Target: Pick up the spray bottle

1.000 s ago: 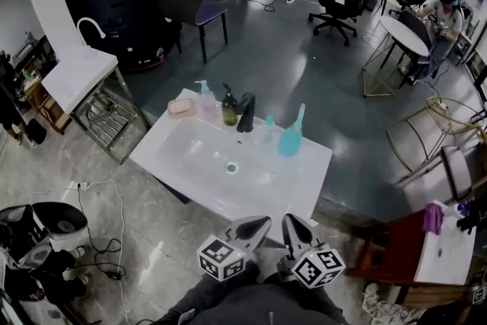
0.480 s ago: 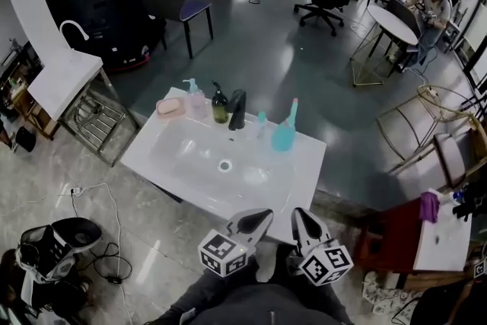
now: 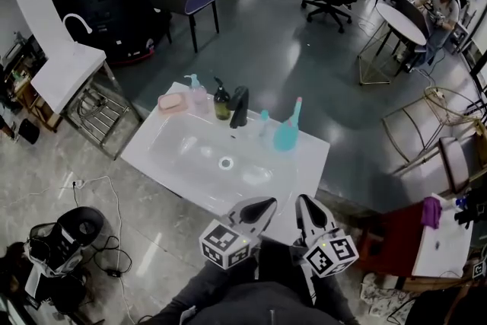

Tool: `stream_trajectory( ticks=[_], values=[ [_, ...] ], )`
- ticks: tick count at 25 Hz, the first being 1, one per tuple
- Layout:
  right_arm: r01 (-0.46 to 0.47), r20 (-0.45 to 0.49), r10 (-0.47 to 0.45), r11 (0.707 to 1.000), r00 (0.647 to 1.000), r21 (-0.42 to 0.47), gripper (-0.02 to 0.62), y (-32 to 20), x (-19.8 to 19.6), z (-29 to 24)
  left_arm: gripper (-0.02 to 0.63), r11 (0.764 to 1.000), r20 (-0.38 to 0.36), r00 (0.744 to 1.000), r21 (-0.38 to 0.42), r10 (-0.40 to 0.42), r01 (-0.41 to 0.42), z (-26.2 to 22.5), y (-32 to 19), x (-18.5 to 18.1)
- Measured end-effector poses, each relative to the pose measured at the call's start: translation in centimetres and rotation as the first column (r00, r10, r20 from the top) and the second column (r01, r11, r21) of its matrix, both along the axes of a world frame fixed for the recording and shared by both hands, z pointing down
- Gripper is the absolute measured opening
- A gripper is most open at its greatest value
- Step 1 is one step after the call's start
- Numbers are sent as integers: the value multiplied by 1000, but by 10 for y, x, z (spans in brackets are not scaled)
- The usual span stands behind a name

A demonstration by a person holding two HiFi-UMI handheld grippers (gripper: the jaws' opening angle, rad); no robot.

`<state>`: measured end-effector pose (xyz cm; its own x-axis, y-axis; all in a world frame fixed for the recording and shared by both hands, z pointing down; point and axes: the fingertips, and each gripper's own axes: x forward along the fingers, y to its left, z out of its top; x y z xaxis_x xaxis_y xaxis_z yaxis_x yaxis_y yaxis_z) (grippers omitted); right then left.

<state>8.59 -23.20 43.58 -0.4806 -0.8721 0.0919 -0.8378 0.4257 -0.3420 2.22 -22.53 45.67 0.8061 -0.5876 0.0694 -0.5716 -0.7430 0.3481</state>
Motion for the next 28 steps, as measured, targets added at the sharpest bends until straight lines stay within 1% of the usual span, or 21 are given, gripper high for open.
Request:
stream_trajectory(
  ticks=[2, 9, 17, 21, 22, 24, 26, 28],
  values=[
    [1, 4, -1, 1000, 1000, 8, 12, -8, 4, -4, 6, 1000, 7, 1000, 5, 1, -1, -2, -6, 5],
    [49, 6, -49, 998, 999, 40, 12, -44, 8, -18, 6, 1000, 12, 1000, 11, -14, 14, -7, -38, 20],
    [83, -10, -83, 995, 997, 58, 14, -100, 18, -24, 6, 997, 28, 996, -3, -81, 82, -5, -86, 29],
    [111, -28, -110, 992, 994, 63, 23, -126, 14, -25, 6, 992, 39, 992, -25, -123, 125, 0, -109, 26],
    [127, -31, -125, 990, 992, 57, 46, -131, 13, -22, 6, 990, 42, 990, -37, -137, 138, 2, -113, 25],
    [156, -33, -154, 987, 987, 43, 147, -140, 11, -15, 6, 984, 48, 985, -56, -165, 167, 8, -121, 24],
    [171, -51, -169, 984, 984, 38, 200, -150, 13, -7, 6, 979, 56, 981, -69, -188, 191, 14, -128, 25],
    [187, -102, -181, 981, 978, 48, 251, -159, 14, 1, 6, 975, 65, 977, -79, -205, 210, 20, -133, 27]
  ],
)
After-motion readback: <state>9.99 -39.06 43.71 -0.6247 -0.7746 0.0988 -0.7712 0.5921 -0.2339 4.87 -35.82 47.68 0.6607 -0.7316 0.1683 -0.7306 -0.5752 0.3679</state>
